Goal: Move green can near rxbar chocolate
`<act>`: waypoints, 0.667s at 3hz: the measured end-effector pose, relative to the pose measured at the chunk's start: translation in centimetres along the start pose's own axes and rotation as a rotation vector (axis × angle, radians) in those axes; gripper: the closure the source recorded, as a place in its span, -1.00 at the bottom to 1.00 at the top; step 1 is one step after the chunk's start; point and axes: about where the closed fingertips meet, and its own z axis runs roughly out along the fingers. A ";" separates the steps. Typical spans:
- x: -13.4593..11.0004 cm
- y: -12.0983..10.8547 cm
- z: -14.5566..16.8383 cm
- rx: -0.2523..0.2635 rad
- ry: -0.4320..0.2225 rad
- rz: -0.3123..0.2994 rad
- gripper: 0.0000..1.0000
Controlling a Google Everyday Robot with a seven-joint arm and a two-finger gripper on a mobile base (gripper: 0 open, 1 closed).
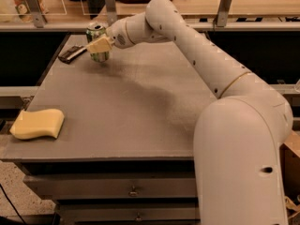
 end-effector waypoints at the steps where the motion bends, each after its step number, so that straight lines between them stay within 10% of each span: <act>1: -0.8 -0.5 1.9 -0.002 0.014 0.008 1.00; 2: -1.2 -1.0 3.0 0.031 0.038 0.030 1.00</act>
Offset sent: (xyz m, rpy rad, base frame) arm 0.0297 0.0332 0.0017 -0.0566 0.0453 -0.1124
